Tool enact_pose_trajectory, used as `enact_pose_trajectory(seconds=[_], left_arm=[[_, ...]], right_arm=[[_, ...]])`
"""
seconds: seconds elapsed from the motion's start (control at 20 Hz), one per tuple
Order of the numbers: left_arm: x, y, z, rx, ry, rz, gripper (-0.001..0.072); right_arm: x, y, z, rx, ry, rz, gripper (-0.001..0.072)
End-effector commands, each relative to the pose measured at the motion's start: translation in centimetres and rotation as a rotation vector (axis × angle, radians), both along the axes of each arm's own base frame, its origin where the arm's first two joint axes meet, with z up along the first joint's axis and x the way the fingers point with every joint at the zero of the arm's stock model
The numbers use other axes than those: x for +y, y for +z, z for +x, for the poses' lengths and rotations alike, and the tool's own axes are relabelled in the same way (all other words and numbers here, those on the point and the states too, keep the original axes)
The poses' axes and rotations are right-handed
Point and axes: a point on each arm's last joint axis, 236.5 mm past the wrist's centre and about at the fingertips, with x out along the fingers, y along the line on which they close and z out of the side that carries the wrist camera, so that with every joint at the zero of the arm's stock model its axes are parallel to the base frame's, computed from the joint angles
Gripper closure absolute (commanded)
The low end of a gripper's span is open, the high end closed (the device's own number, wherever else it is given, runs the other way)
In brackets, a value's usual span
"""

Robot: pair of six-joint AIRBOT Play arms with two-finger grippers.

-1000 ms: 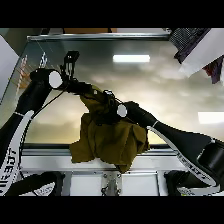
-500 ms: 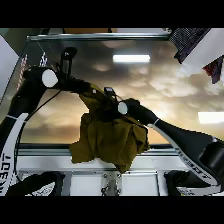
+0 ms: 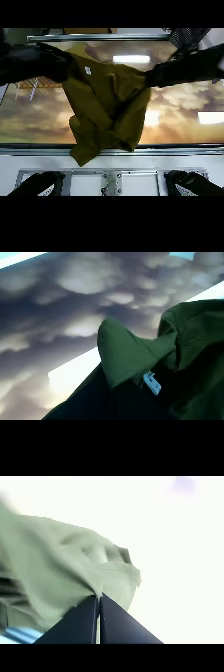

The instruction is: Fold the clothes and pants, and hang the long-sleeved shirts on hangers.

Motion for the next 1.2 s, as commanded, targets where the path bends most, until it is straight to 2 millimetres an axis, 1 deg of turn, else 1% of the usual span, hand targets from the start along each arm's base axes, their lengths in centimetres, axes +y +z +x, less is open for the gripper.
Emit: enact_pose_trajectory(seconds=[0.0,0.05,0.1,0.15,0.25,0.3,0.35,0.4,0.5,0.55,0.6,0.65,0.75,0.8,0.9,1.0,1.05,1.1,1.15], left_arm=[[0.1,-0.1,-5.3,0.052,-0.083,0.051,0.069],[0.2,-1.4,-6.0,0.108,-0.088,0.074,0.069],[0.1,-3.1,-6.3,0.164,-0.093,0.101,0.069],[0.0,-5.2,-6.2,0.213,-0.095,0.132,0.069],[0.3,-10.7,-5.3,0.332,-0.068,0.197,0.069],[0.8,-13.7,-4.3,0.384,-0.035,0.213,0.069],[1.2,-16.2,-2.9,0.417,0.013,0.199,0.069],[1.1,-18.0,-1.3,0.433,0.047,0.162,0.069],[-0.5,-20.8,1.3,0.458,0.047,0.086,0.069],[-1.3,-22.2,2.1,0.475,0.029,0.08,0.069],[-1.7,-24.0,2.9,0.503,0.022,0.1,0.069],[-1.8,-25.6,3.4,0.532,0.02,0.122,0.069],[-1.5,-28.2,4.3,0.595,0.039,0.142,0.0689],[-1.3,-29.0,4.5,0.614,0.045,0.149,0.069],[-1.3,-29.6,4.6,0.632,0.046,0.156,0.069],[-1.2,-29.2,4.5,0.624,0.046,0.152,0.0689],[-1.2,-28.7,4.3,0.614,0.044,0.149,0.0598],[-1.1,-28.0,4.2,0.597,0.043,0.141,0.0268],[-1.0,-27.0,4.1,0.573,0.043,0.131,0.0019]], right_arm=[[-6.0,1.9,-5.8,0.062,-0.165,-0.046,0.07],[-6.2,1.9,-6.2,0.064,-0.184,-0.028,0.0701],[-6.2,1.5,-6.5,0.08,-0.191,-0.025,0.07],[-6.3,0.6,-6.8,0.105,-0.2,-0.032,0.07],[-6.6,-2.7,-7.2,0.191,-0.214,-0.077,0.07],[-6.8,-4.7,-7.4,0.241,-0.216,-0.111,0.07],[-6.7,-6.5,-7.3,0.279,-0.22,-0.134,0.07],[-6.4,-8.2,-6.7,0.295,-0.224,-0.141,0.07],[-5.3,-11.4,-4.8,0.291,-0.241,-0.117,0.0699],[-5.0,-12.6,-4.2,0.295,-0.255,-0.106,0.0699],[-4.8,-13.7,-3.9,0.303,-0.276,-0.096,0.0699],[-4.7,-14.3,-3.6,0.306,-0.29,-0.087,0.0699],[-4.3,-14.4,-3.1,0.3,-0.314,-0.06,0.0699],[-4.2,-14.3,-3.0,0.298,-0.329,-0.046,0.0699],[-4.2,-14.4,-3.0,0.303,-0.338,-0.039,0.0698],[-3.9,-14.4,-3.1,0.31,-0.331,-0.029,0.0697],[-3.7,-14.4,-3.2,0.314,-0.328,-0.023,0.0697],[-3.7,-14.4,-3.2,0.316,-0.327,-0.021,0.0696],[-3.6,-14.4,-3.3,0.318,-0.325,-0.018,0.0697]])
